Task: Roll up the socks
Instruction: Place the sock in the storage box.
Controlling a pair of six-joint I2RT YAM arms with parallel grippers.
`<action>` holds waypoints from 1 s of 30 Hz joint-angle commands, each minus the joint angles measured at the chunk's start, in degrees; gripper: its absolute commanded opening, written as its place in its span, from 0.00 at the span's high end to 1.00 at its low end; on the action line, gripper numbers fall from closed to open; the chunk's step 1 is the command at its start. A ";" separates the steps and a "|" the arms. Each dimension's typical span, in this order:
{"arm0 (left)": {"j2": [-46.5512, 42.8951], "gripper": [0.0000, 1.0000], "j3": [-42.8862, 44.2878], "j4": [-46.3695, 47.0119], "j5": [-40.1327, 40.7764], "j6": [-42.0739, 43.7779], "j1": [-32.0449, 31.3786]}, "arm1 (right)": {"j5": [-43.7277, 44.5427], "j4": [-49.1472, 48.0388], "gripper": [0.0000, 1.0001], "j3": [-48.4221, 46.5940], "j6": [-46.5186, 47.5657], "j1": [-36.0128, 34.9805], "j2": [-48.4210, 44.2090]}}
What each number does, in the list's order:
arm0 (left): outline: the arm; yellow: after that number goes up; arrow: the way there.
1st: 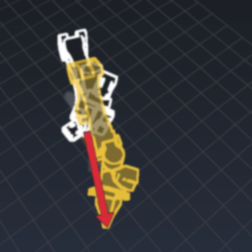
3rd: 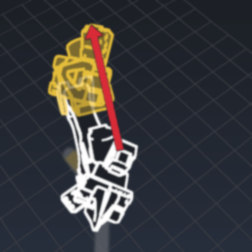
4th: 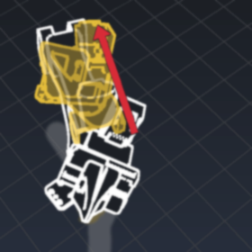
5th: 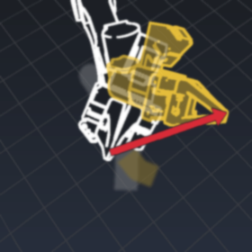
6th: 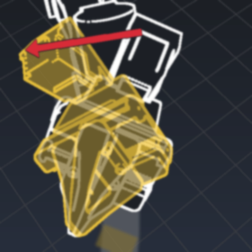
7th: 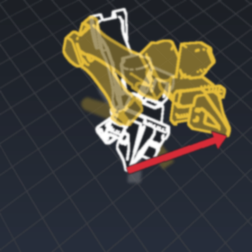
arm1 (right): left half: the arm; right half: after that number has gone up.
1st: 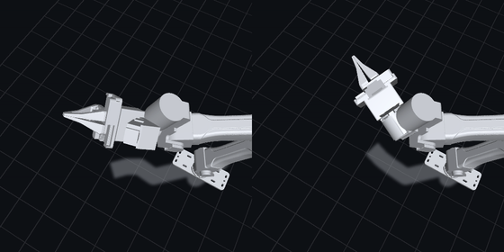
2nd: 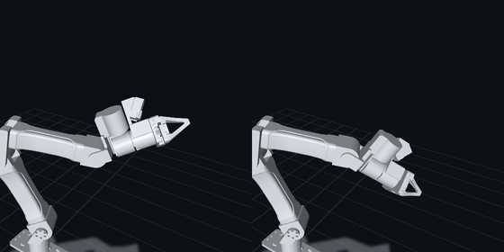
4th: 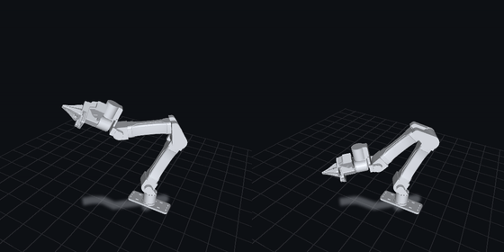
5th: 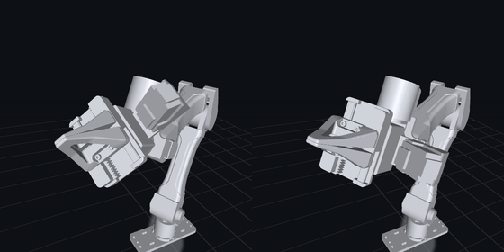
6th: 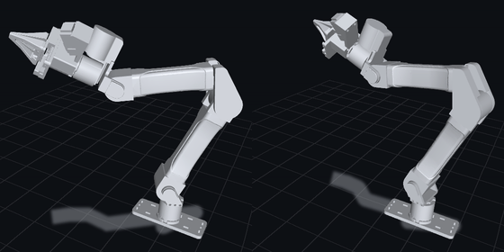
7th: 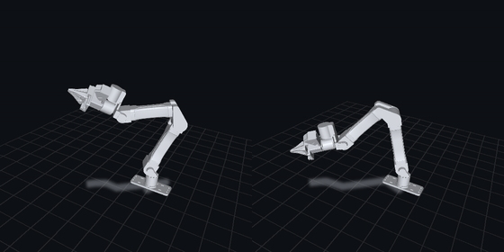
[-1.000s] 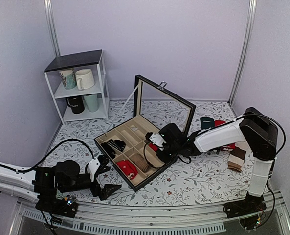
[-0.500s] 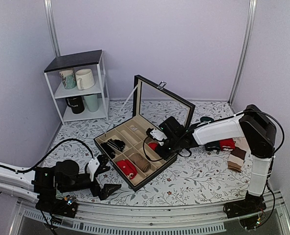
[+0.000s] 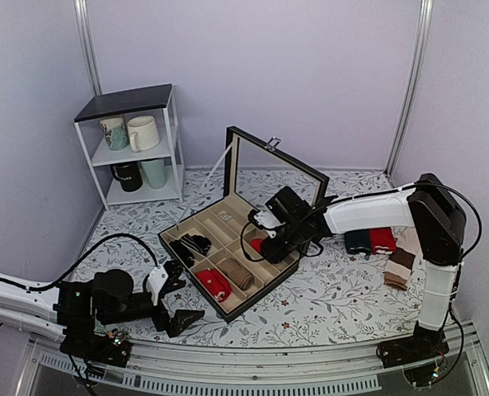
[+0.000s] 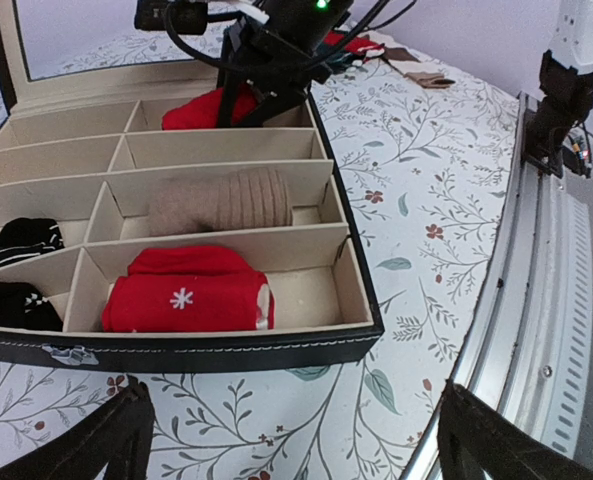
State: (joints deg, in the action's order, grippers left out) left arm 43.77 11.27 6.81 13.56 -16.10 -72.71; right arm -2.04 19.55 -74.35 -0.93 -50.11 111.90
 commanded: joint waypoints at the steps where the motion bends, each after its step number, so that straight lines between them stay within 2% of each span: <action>1: -0.53 0.01 -0.81 1.28 0.25 0.37 0.73 | -1.73 2.44 0.60 -2.98 -1.57 0.12 -0.36; 15: -0.53 0.01 -0.90 1.28 0.15 0.37 0.74 | -0.20 3.00 0.51 -1.80 -3.64 0.36 0.78; 30: 0.00 0.01 -0.69 1.10 1.12 0.19 0.73 | -1.12 2.25 0.50 -2.40 -3.76 0.22 -9.30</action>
State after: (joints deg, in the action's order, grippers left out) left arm 43.77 11.25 6.81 14.00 -16.12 -72.71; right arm -2.07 22.74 -76.62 -4.32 -49.76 109.62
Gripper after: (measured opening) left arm 0.995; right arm 0.496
